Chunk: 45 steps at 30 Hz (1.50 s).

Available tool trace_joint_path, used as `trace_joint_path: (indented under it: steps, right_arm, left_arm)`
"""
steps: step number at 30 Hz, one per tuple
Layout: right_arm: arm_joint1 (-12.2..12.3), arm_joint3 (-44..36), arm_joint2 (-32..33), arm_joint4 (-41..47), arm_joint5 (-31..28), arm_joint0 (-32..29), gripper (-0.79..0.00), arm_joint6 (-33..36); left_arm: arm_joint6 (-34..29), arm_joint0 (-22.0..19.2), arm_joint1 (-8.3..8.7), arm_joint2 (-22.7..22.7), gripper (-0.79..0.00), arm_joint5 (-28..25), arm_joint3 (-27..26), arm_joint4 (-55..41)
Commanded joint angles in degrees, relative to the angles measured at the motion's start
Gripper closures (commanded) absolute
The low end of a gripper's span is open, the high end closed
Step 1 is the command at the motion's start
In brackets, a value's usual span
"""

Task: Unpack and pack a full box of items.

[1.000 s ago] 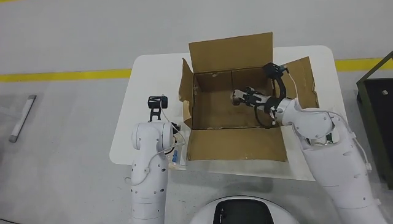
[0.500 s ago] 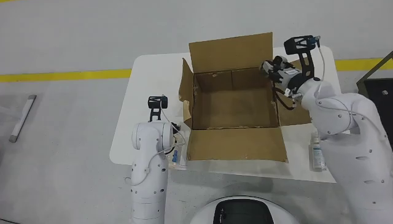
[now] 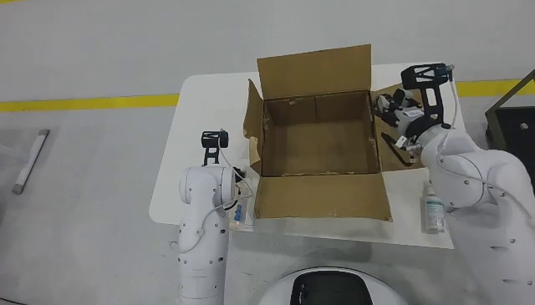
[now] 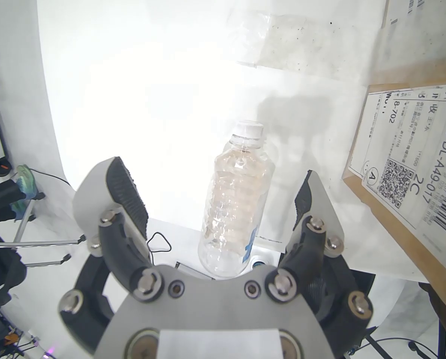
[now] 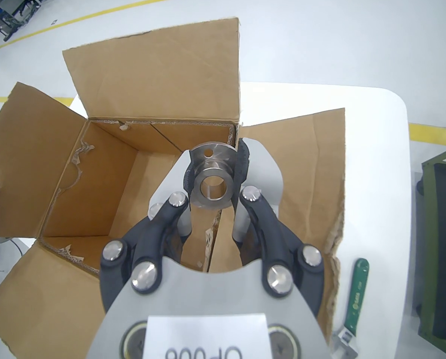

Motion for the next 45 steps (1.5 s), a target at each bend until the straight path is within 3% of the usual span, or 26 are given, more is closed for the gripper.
trace_joint_path:
  steps: [1, 22, 33, 45]
  right_arm:
    - [-0.07, 0.59, -0.72, 0.55, 0.00, -0.16, 0.000, -0.93]
    - [0.10, -0.94, 1.41, 0.91, 0.83, 0.12, 0.000, -3.44]
    - [1.03, -6.26, 10.83, -1.03, 6.36, -1.17, 0.000, 5.28]
    - [1.48, -9.07, 17.19, -1.66, 10.56, -9.23, 0.000, 10.28]
  left_arm:
    - [0.00, 0.00, 0.00, 0.00, -0.785, 0.00, 0.00, 0.00]
    - [0.00, 0.00, 0.00, 0.00, -0.785, 0.00, 0.00, 0.00]
    - [0.00, 0.00, 0.00, 0.00, -0.785, 0.00, 0.00, 0.00]
    - [0.00, 0.00, 0.00, 0.00, -0.785, 0.00, 0.00, 0.00]
